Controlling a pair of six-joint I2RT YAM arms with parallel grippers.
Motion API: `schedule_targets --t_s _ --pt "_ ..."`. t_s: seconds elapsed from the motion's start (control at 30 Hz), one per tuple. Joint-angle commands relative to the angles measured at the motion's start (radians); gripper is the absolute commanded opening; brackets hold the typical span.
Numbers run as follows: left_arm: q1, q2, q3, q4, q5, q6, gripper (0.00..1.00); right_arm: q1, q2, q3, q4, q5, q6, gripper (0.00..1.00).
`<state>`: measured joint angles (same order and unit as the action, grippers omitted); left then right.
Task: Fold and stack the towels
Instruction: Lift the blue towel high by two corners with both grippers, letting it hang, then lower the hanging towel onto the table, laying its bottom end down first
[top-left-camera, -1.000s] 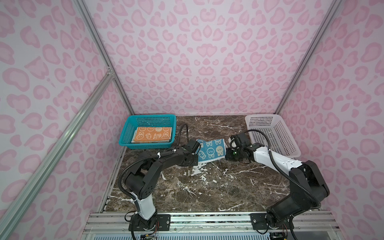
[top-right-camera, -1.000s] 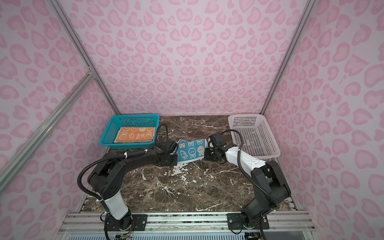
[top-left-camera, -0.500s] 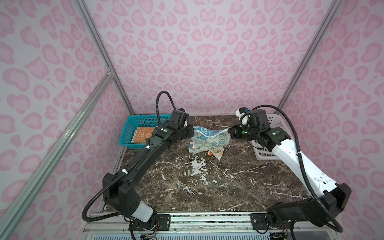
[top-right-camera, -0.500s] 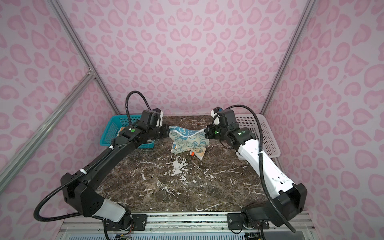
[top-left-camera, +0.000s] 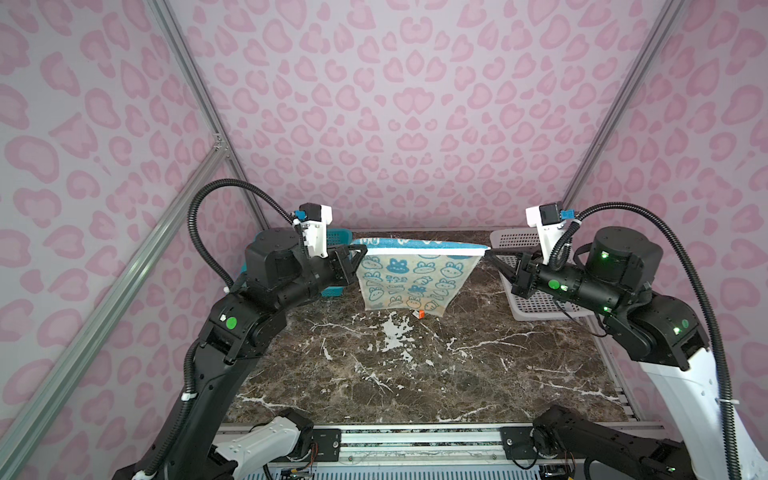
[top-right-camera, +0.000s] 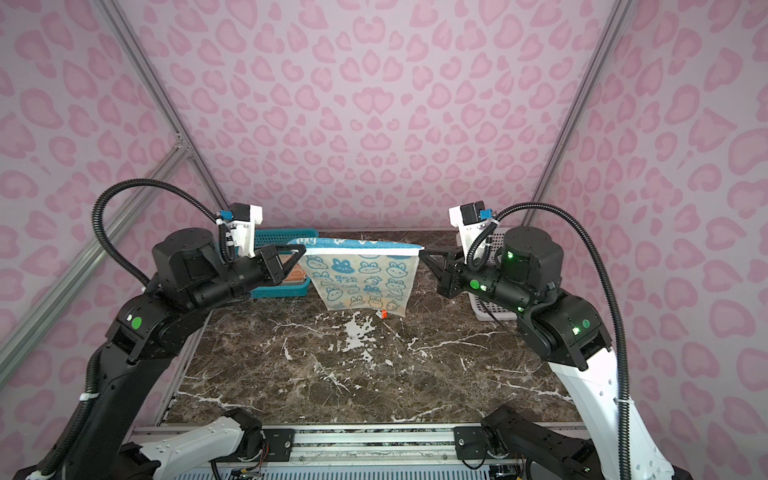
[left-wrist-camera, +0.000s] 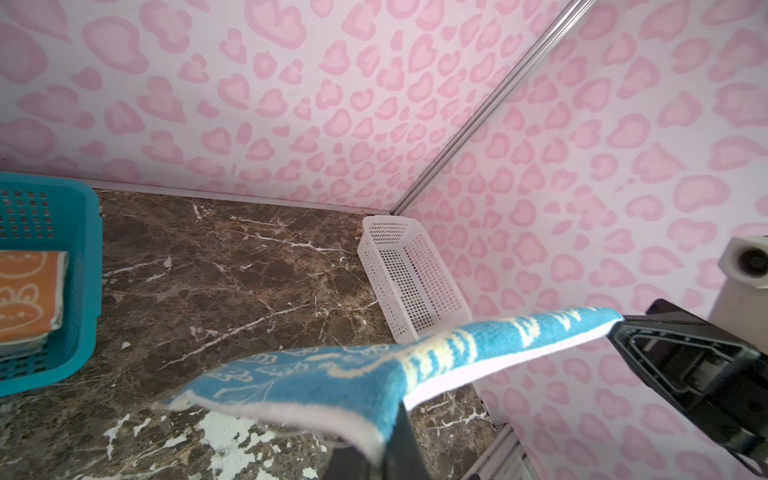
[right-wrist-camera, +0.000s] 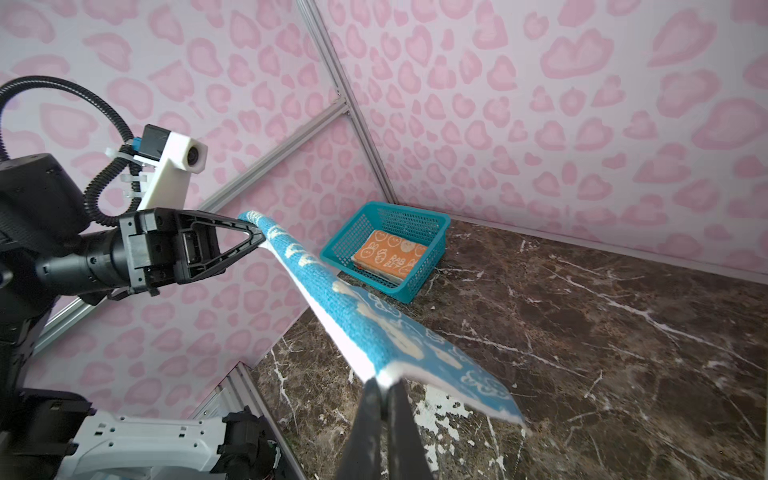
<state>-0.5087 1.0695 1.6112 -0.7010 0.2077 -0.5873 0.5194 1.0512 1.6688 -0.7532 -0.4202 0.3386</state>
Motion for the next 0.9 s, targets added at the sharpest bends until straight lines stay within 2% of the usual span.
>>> schedule_targets --t_s 0.0,0.13,0.23,0.33,0.53,0.7,0.87 --pt "0.004 0.021 0.087 -0.074 -0.005 -0.052 0.03 -0.006 0.025 0.073 -0.029 0.028 -0.017 0.0" --pt "0.029 0.137 0.18 -0.112 0.014 -0.048 0.02 -0.072 0.176 0.208 -0.106 0.035 0.012 0.0" --pt "0.093 0.254 0.186 -0.099 0.089 -0.059 0.03 -0.175 0.302 0.238 -0.119 -0.017 0.067 0.0" --pt "0.158 0.376 0.139 -0.029 0.205 -0.081 0.03 -0.242 0.429 0.233 -0.104 -0.044 0.082 0.0" --pt "0.204 0.67 0.118 0.055 0.327 -0.06 0.03 -0.284 0.679 0.171 -0.022 -0.101 0.084 0.0" --pt "0.218 0.895 0.171 0.057 0.336 -0.026 0.03 -0.289 0.813 0.092 0.073 -0.142 0.096 0.0" --pt "0.218 0.951 0.138 0.057 0.309 0.004 0.02 -0.288 0.876 0.043 0.053 -0.184 0.063 0.0"
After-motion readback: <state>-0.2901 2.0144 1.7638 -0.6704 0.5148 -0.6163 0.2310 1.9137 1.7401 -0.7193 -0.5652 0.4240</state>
